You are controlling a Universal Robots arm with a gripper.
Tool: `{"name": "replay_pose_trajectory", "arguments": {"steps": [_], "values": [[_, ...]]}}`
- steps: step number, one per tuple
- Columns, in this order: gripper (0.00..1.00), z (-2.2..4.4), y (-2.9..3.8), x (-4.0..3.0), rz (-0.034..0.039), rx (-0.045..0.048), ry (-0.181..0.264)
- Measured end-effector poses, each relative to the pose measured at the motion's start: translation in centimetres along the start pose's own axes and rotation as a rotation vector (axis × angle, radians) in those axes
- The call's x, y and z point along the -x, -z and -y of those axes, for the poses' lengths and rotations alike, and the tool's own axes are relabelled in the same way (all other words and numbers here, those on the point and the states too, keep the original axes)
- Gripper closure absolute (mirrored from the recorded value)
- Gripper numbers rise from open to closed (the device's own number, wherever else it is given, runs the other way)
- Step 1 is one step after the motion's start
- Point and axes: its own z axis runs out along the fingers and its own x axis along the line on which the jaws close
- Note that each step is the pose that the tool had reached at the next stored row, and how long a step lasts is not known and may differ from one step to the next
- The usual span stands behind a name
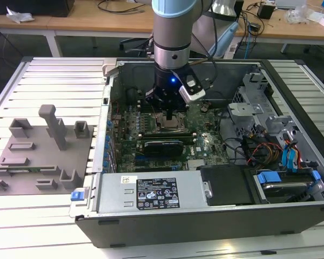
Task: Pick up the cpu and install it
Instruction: 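Close the cpu cover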
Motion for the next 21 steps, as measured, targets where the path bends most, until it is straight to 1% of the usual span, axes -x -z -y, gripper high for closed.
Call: {"name": "replay_pose_trajectory", "arguments": {"steps": [8, 15, 18, 19, 21], "values": [[0.89, 0.0, 0.01, -0.04, 0.0003, 0.0001, 0.0], [0.89, 0.0, 0.49, -0.02, 0.0003, 0.0001, 0.0], [0.89, 0.01, 0.52, -0.02, 0.0003, 0.0001, 0.0], [0.89, 0.0, 0.52, -0.05, 0.0024, -0.0001, 0.0], [0.89, 0.0, 0.51, -0.15, 0.0175, -0.0008, 0.0]]}}
